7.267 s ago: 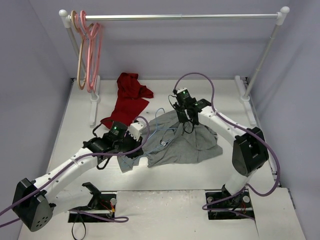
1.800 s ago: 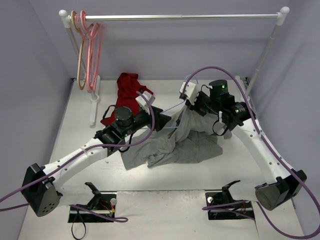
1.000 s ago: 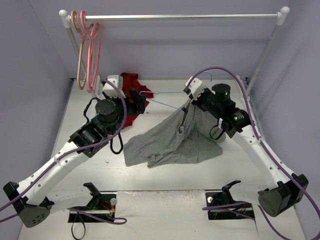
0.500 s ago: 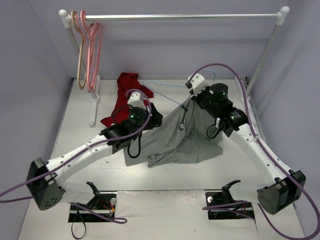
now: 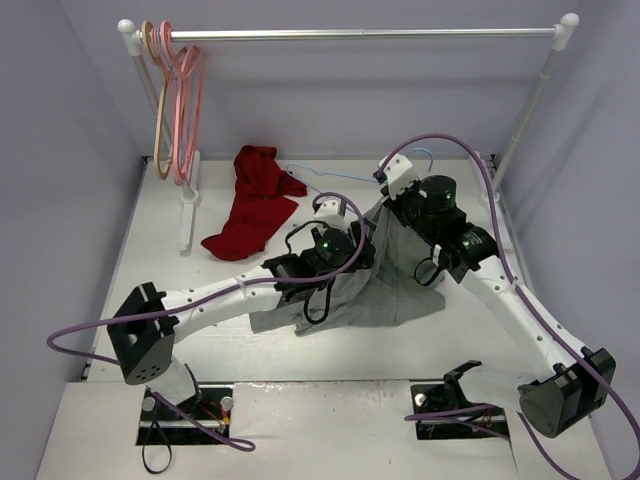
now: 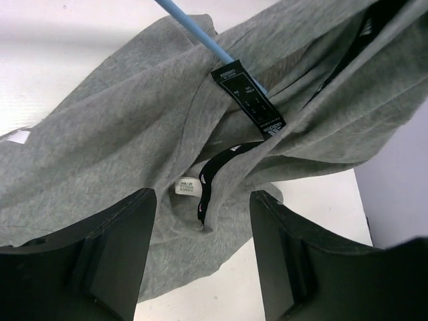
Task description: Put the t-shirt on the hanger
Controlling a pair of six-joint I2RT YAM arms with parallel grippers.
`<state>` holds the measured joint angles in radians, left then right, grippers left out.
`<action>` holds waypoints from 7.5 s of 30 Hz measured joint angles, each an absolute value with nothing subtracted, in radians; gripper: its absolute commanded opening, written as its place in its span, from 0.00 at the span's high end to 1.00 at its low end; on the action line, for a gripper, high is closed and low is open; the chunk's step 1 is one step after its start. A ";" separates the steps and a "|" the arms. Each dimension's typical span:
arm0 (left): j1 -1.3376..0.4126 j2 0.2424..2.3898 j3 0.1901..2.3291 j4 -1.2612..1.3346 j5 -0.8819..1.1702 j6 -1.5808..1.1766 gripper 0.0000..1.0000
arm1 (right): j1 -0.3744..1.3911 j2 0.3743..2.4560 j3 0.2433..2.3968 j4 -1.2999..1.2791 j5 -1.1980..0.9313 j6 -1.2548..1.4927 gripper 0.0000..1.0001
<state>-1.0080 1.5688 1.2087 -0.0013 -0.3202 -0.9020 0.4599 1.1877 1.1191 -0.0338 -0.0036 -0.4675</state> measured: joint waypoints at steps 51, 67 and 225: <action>-1.007 1.706 1.130 0.130 -0.331 -0.868 0.56 | 0.460 1.159 1.095 -0.043 -0.024 -0.465 1.00; -0.854 1.595 1.097 -0.001 -0.308 -0.854 0.94 | 0.459 1.125 1.062 -0.064 0.001 -0.510 1.00; -0.472 1.742 1.755 -0.886 0.820 0.463 1.00 | 0.539 1.110 0.867 0.187 -0.290 -0.419 1.00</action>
<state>-0.4725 1.7424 1.7546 -0.8856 0.8196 0.4633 0.5388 1.1099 0.8669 0.1871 -0.2897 -0.4187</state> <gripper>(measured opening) 0.081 0.107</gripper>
